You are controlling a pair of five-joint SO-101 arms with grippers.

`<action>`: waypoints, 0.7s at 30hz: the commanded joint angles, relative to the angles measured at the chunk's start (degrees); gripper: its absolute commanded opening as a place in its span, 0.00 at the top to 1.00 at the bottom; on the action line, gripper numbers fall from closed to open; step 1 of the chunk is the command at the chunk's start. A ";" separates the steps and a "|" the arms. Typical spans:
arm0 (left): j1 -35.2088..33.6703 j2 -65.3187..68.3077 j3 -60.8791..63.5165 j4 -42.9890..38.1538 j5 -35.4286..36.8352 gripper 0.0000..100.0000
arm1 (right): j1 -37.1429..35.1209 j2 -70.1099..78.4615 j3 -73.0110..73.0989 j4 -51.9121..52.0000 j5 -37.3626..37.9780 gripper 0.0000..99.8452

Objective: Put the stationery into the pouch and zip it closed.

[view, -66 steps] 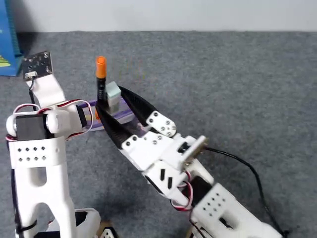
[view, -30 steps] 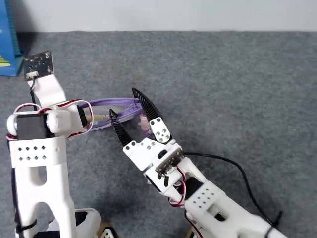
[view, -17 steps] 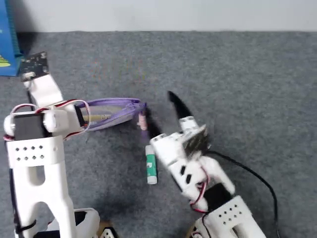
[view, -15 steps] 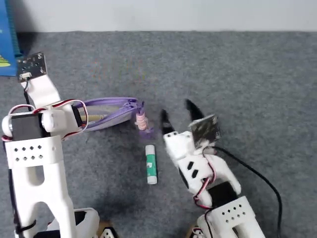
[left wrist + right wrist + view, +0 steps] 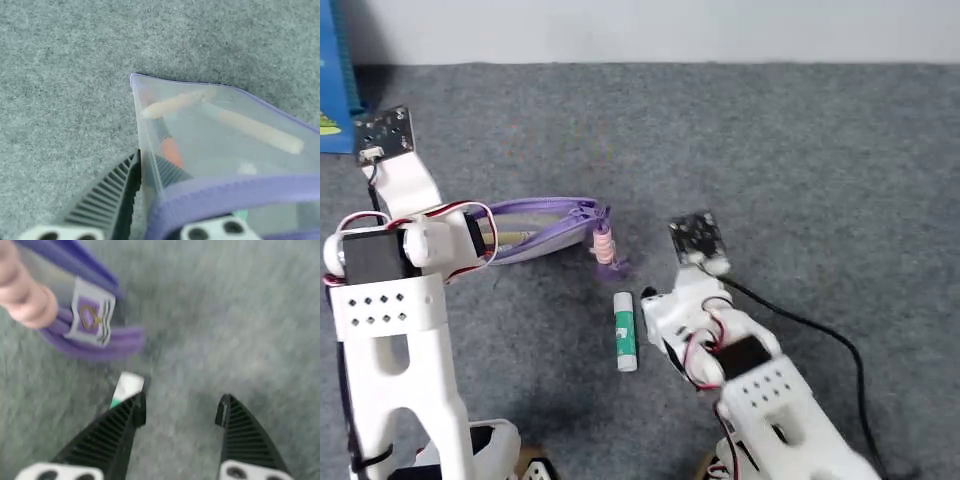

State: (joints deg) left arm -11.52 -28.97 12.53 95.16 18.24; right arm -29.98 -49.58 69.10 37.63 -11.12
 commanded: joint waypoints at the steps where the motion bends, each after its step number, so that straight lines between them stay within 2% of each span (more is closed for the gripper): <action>1: -0.70 -0.44 -0.40 -1.49 -0.79 0.99 | -2.86 11.91 -8.62 0.31 -2.90 0.77; 11: -0.35 -0.44 0.48 -1.76 -0.79 0.99 | -6.64 38.55 -24.88 0.31 -5.80 0.77; 18: -0.35 -0.53 1.71 -3.43 -0.79 0.99 | -9.45 49.63 -31.03 0.66 -5.45 0.77; 21: -0.35 -0.79 3.30 -4.84 -0.79 0.99 | -9.45 51.56 -31.91 0.92 -5.19 0.83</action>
State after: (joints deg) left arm -11.60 -29.67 14.81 92.88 18.24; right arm -38.59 0.97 40.09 38.07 -16.57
